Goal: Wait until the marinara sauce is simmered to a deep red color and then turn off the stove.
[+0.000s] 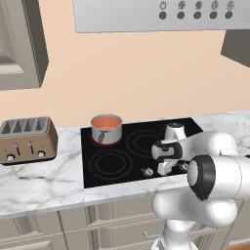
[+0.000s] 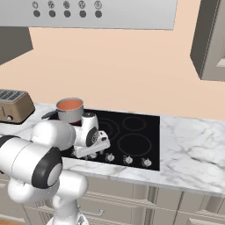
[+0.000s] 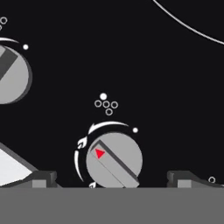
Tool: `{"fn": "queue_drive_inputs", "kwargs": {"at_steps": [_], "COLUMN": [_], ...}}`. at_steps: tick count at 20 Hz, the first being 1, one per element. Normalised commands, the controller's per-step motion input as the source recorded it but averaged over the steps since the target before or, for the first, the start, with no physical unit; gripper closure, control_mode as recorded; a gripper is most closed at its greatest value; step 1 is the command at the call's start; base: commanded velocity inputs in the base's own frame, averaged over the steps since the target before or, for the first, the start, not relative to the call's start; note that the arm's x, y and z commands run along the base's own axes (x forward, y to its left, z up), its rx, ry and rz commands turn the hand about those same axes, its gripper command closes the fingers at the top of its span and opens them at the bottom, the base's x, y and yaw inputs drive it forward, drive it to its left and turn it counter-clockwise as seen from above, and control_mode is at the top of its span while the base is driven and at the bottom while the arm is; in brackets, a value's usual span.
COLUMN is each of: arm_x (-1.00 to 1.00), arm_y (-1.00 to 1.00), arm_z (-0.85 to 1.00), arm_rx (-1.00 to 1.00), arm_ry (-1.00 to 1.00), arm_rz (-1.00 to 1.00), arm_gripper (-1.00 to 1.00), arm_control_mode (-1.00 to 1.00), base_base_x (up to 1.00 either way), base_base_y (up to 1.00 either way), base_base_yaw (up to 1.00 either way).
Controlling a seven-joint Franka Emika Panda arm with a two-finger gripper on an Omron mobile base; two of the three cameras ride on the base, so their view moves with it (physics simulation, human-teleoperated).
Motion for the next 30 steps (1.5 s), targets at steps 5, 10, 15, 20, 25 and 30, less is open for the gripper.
{"fn": "queue_drive_inputs", "kwargs": {"at_steps": [5, 10, 15, 20, 25, 30], "arm_x": [0.01, 0.03, 0.1, 0.1, 0.02, 0.0], "arm_y": [0.03, 0.07, 0.02, 0.0, 0.0, 0.0], "arm_z": [-0.01, 0.0, 0.0, 0.0, -0.01, -0.12], "arm_rx": [0.0, 0.0, 0.0, 0.0, 0.0, 0.0], "arm_ry": [0.01, 0.01, 0.0, 0.0, 0.01, 0.0], "arm_rz": [0.0, 0.0, 0.0, 0.0, 0.0, 0.0], "arm_gripper": [-1.0, -1.0, -1.0, -1.0, -1.0, -1.0], "arm_control_mode": [-1.0, -1.0, -1.0, -1.0, -1.0, -1.0], "base_base_x": [0.0, 0.0, 0.0, 0.0, 0.0, 0.0], "base_base_y": [0.0, 0.0, 0.0, 0.0, 0.0, 0.0], "base_base_yaw": [0.0, 0.0, 0.0, 0.0, 0.0, 0.0]}}
